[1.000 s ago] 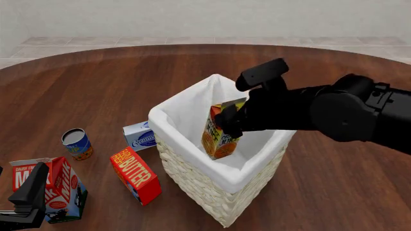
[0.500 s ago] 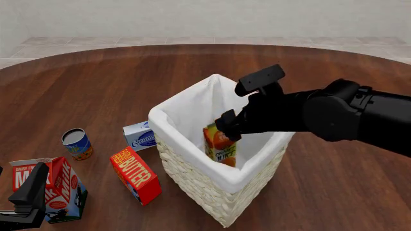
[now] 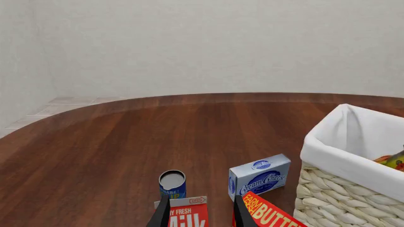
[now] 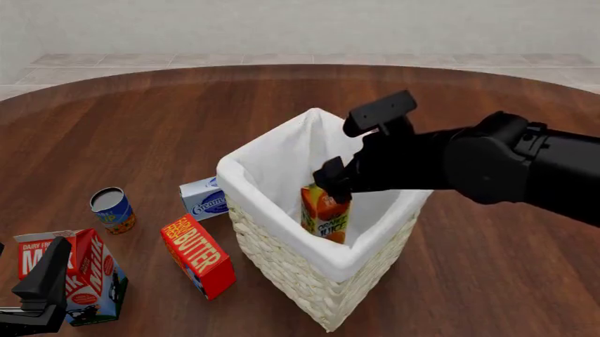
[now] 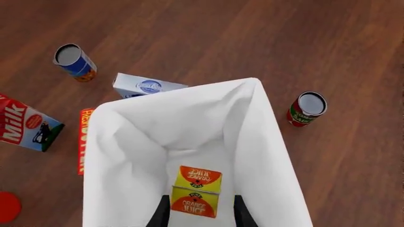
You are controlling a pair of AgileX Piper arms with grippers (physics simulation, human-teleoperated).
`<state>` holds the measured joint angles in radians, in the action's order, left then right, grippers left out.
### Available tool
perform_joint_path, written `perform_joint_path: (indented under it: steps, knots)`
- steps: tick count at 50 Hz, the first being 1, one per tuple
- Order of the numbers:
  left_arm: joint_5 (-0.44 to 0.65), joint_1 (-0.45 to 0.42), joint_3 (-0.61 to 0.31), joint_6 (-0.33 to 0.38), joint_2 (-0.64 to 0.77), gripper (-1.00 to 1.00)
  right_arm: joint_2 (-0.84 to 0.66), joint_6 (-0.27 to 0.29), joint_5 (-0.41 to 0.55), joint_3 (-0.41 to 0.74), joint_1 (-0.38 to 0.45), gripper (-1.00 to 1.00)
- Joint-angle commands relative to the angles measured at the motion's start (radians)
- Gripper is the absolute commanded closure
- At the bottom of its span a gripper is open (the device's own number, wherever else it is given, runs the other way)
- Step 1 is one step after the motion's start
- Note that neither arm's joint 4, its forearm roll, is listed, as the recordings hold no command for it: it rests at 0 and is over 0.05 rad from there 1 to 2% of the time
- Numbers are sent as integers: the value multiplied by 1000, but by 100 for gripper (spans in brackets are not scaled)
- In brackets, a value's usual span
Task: Pick up the orange juice, and put it in the basket.
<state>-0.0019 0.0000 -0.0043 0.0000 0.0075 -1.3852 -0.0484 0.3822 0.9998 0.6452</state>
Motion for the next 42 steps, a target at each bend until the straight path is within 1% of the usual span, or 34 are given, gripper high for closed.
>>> perform_joint_path:
  steps: [1, 9, 11, 14, 15, 23, 26, 27, 34, 36, 38, 42]
  knots:
    - [0, 0, 0, 0, 0, -100, 21, 4, 16, 16, 12, -100]
    - [0, 0, 0, 0, 0, -100, 45, 11, 42, 60, 16, -100]
    - [0, 0, 0, 0, 0, -100, 52, 24, 49, 70, 15, -100]
    - [0, 0, 0, 0, 0, -100, 53, 16, 56, 85, 10, -100]
    - [0, 0, 0, 0, 0, -100, 54, 30, 62, 96, 3, -100]
    - [0, 0, 0, 0, 0, -100, 75, 41, 84, 133, -2, -100]
    - [0, 0, 0, 0, 0, -100, 80, 40, 88, 143, -2, -100]
    - [0, 0, 0, 0, 0, -100, 84, 22, 86, 143, 6, -100]
    - [0, 0, 0, 0, 0, -100, 91, 29, 92, 169, 0, -100]
    - [0, 0, 0, 0, 0, -100, 99, 23, 97, 176, 6, -100]
    - [0, 0, 0, 0, 0, -100, 102, 34, 98, 182, 4, -100]
    - [0, 0, 0, 0, 0, -100, 113, 36, 101, 196, 5, -100]
